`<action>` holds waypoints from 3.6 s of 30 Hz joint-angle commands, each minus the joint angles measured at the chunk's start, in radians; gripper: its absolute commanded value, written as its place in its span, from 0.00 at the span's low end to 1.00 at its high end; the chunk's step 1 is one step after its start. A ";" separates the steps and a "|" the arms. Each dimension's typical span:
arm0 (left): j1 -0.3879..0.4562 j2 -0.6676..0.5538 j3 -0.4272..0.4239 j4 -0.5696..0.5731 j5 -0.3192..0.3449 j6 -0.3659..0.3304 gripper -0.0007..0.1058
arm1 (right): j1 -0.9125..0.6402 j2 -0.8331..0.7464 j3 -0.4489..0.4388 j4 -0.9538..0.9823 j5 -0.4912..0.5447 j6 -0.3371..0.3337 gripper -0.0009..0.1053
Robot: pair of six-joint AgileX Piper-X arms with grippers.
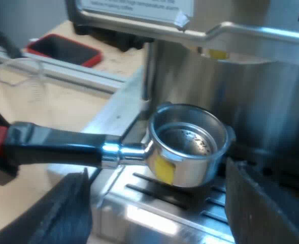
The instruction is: Put the handle in the coffee machine
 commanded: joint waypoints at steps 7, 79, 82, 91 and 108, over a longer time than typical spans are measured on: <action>0.000 0.050 -0.077 -0.007 0.109 0.027 0.02 | -0.004 0.131 -0.003 -0.205 0.193 -0.041 0.56; -0.005 0.142 -0.155 -0.114 0.208 0.004 0.02 | -0.108 0.339 -0.003 -0.762 0.179 -0.326 0.56; -0.005 0.142 -0.155 -0.114 0.210 0.004 0.02 | -0.108 0.339 -0.003 -0.762 0.179 -0.326 0.56; -0.005 0.142 -0.155 -0.148 0.224 0.004 0.02 | -0.108 0.339 -0.003 -0.762 0.179 -0.326 0.56; -0.005 0.142 -0.155 -0.266 0.280 -0.057 0.02 | -0.108 0.339 -0.003 -0.762 0.179 -0.324 0.56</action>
